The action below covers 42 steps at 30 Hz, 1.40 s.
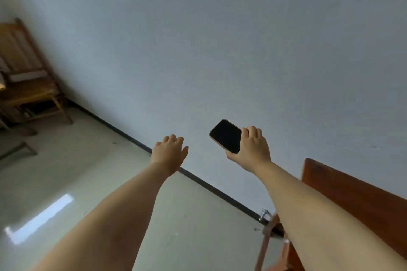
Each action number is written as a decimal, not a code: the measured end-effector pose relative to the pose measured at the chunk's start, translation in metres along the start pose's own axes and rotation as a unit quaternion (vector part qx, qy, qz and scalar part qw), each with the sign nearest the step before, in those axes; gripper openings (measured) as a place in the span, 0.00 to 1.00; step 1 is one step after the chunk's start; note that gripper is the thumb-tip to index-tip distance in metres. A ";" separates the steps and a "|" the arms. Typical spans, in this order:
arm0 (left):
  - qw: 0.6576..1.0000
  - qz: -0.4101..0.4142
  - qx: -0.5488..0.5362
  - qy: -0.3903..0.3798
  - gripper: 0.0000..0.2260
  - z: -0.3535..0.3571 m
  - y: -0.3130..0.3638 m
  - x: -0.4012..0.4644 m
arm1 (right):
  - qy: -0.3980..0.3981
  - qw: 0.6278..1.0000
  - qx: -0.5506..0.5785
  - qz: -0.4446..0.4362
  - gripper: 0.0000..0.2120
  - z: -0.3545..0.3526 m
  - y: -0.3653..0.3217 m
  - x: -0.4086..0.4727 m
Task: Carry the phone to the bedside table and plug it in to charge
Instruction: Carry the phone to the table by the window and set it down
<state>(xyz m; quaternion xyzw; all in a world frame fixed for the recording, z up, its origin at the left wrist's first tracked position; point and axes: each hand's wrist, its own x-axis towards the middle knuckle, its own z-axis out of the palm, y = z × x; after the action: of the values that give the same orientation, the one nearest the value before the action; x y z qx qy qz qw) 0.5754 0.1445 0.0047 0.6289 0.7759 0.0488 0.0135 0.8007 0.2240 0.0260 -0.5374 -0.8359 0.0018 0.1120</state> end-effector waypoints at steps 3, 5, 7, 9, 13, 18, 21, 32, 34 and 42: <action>0.997 -0.079 0.007 0.016 0.18 -0.017 -0.103 -0.026 | -0.012 0.997 0.005 -0.079 0.33 0.015 -0.101 0.031; 0.992 -0.121 0.013 0.025 0.18 -0.027 -0.157 -0.045 | -0.016 0.992 0.011 -0.125 0.33 0.023 -0.160 0.048; 0.987 -0.157 0.017 0.029 0.18 -0.035 -0.197 -0.059 | -0.021 0.987 0.022 -0.159 0.34 0.031 -0.208 0.059; 0.977 -0.207 0.023 0.036 0.17 -0.041 -0.246 -0.077 | -0.029 0.976 0.030 -0.214 0.33 0.044 -0.269 0.072; 0.959 -0.275 0.039 0.049 0.15 -0.048 -0.326 -0.092 | -0.037 0.952 0.039 -0.303 0.33 0.063 -0.369 0.101; 0.935 -0.346 0.051 0.064 0.14 -0.051 -0.431 -0.082 | -0.032 0.926 0.044 -0.375 0.34 0.091 -0.483 0.155; 0.921 -0.381 0.049 0.065 0.15 -0.055 -0.499 -0.060 | -0.032 0.915 0.069 -0.395 0.34 0.110 -0.554 0.203; 0.869 -0.488 0.051 0.071 0.17 -0.090 -0.731 -0.030 | -0.078 0.867 0.132 -0.473 0.34 0.164 -0.812 0.323; 0.864 -0.494 0.059 0.080 0.17 -0.092 -0.783 -0.025 | -0.074 0.857 0.129 -0.493 0.34 0.179 -0.866 0.339; 0.871 -0.483 0.061 0.070 0.17 -0.112 -0.997 0.005 | -0.063 0.853 0.124 -0.503 0.33 0.223 -1.069 0.411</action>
<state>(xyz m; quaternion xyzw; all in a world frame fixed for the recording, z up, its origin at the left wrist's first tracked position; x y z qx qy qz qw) -0.4062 -0.0609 0.0236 0.1702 0.9832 0.0326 -0.0569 -0.3644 0.1684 0.0166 -0.0237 -0.9902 0.0825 0.1106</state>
